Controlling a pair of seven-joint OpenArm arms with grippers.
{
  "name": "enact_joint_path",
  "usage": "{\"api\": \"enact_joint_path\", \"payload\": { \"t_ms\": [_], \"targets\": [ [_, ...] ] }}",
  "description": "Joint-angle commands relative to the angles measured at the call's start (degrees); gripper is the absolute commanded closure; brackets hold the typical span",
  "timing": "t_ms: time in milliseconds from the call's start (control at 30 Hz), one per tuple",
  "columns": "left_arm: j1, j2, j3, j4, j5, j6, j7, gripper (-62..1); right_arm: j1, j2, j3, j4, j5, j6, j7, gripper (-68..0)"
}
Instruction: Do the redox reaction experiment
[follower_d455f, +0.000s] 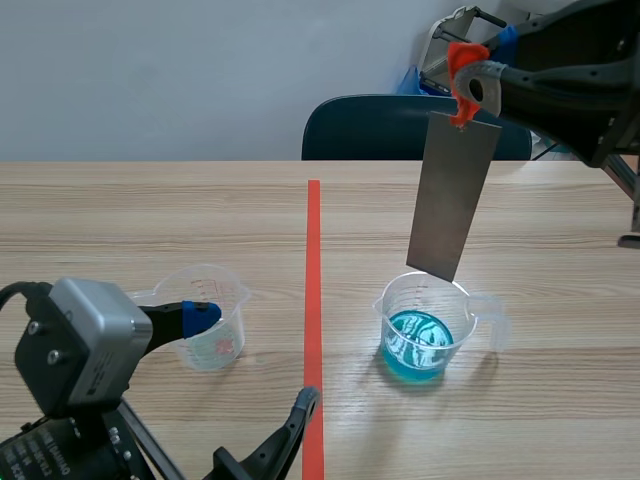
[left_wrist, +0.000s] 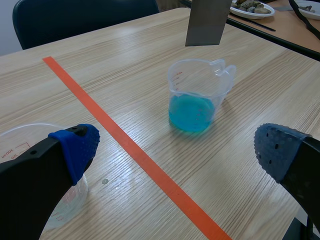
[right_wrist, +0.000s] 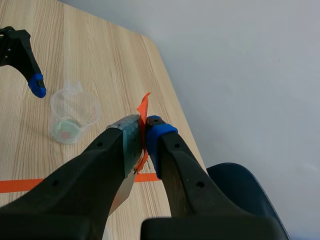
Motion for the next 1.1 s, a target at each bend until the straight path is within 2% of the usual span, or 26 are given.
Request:
{"api": "enact_joint_path", "payload": {
  "t_ms": [0, 800, 833, 933, 1067],
  "targets": [
    [0.15, 0.44, 0.26, 0.50, 0.04, -0.35, -1.18, -62.3, 0.50, 0.74, 0.81, 0.48, 0.83, 0.37, 0.70, -0.8],
    [-0.87, 0.87, 0.26, 0.50, 0.09, -0.68, -0.98, -62.3, 0.50, 0.74, 0.81, 0.48, 0.63, 0.37, 0.68, -0.8],
    [-1.36, 1.09, 0.26, 0.50, 0.09, -0.87, -0.61, -59.9, 0.50, 0.74, 0.81, 0.48, 0.63, 0.37, 0.68, -0.8],
    [-3.21, 1.73, 0.72, 0.50, 0.24, -1.16, 0.48, -40.9, 0.50, 0.74, 0.81, 0.48, 0.63, 0.37, 0.68, -0.8],
    [-6.64, 2.86, 1.81, 0.13, 0.20, -1.40, 3.23, -24.1, 0.50, 0.74, 0.81, 0.48, 0.63, 0.37, 0.70, -0.8]
  ]
}}
